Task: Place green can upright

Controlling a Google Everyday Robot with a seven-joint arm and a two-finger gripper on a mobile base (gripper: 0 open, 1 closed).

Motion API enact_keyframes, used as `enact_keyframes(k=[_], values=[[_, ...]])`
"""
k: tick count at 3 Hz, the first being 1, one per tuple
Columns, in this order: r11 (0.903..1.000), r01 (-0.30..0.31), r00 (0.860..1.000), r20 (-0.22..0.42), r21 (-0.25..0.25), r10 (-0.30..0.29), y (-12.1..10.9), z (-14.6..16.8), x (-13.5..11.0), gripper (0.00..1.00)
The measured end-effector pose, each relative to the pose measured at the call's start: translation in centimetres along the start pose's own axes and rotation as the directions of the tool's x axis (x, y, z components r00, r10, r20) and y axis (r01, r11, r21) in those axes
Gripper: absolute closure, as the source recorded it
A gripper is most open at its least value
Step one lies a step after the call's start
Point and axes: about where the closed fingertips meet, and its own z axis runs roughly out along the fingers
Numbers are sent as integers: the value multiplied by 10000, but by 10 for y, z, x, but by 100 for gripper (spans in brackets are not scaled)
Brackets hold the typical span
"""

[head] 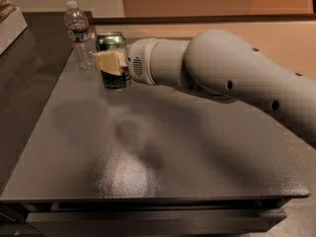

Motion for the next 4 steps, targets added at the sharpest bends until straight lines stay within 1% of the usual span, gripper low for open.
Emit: enact_keyframes(k=[1, 2, 3, 4], values=[[9993, 161, 9974, 714, -335, -137, -12, -6, 16, 100], [9948, 713, 9912, 1165, -730, -624, -6, -6, 30, 100], [9884, 1174, 9842, 1442, -960, -1029, -2, -5, 40, 100], [9823, 1515, 9775, 1642, -1101, -1324, 1, -5, 45, 100]])
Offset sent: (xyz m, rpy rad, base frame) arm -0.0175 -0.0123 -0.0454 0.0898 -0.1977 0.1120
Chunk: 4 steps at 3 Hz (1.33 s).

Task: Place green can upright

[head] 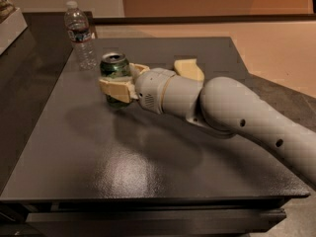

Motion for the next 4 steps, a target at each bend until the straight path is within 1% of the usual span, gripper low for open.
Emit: enact_keyframes(k=[1, 2, 3, 4], values=[[9985, 522, 9986, 109, -157, -520, 7, 0, 10, 100], [9986, 498, 9987, 97, -168, -496, 8, 0, 13, 100], [9992, 381, 9992, 122, -96, -380, 9, -1, 17, 82], [9997, 262, 9995, 149, 4, -262, 11, -2, 21, 58]])
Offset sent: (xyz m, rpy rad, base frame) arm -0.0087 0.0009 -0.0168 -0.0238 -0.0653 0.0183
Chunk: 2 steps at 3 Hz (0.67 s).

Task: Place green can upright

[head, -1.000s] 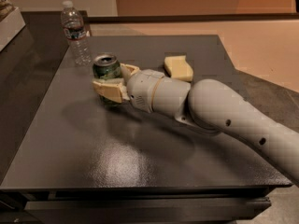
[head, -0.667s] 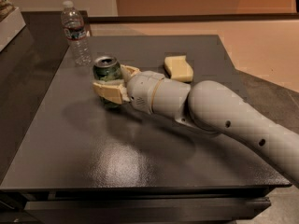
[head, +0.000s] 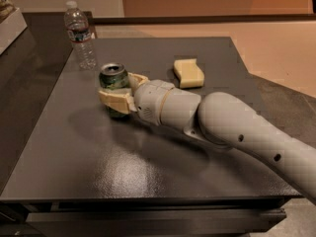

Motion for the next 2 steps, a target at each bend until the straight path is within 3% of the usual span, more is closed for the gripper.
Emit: enact_keyframes(k=[2], values=[[10000, -82, 10000, 4, 35, 82, 4, 0, 1, 12]])
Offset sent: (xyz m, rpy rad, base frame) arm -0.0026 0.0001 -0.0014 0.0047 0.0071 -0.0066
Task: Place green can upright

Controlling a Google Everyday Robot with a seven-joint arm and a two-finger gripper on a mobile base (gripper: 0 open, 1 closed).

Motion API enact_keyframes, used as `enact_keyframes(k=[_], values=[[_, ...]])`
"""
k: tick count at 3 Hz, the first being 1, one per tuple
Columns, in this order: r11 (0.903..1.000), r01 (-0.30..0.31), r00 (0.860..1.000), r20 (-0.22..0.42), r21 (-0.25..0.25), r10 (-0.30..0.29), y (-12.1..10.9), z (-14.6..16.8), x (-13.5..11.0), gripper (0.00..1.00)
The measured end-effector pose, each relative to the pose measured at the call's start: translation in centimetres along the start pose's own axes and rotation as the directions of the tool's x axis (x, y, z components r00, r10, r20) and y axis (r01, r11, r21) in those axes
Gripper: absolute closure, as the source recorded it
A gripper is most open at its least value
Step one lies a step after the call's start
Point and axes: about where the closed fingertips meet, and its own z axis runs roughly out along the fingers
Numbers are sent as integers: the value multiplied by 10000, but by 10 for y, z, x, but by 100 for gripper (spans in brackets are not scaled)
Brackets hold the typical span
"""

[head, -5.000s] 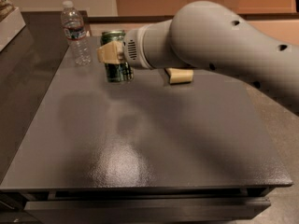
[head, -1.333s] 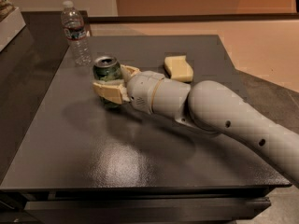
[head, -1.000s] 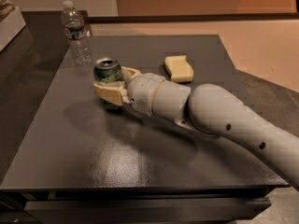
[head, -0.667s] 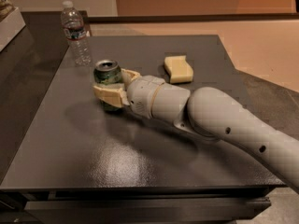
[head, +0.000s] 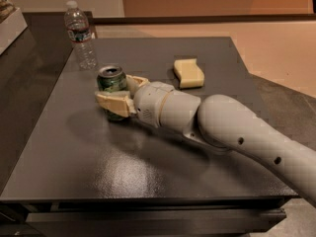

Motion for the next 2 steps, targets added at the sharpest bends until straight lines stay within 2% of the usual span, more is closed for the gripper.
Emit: enact_keyframes(k=[1, 2], values=[[10000, 12, 10000, -3, -27, -12, 1, 1, 0, 0], [10000, 12, 10000, -3, -28, -12, 2, 1, 0, 0]])
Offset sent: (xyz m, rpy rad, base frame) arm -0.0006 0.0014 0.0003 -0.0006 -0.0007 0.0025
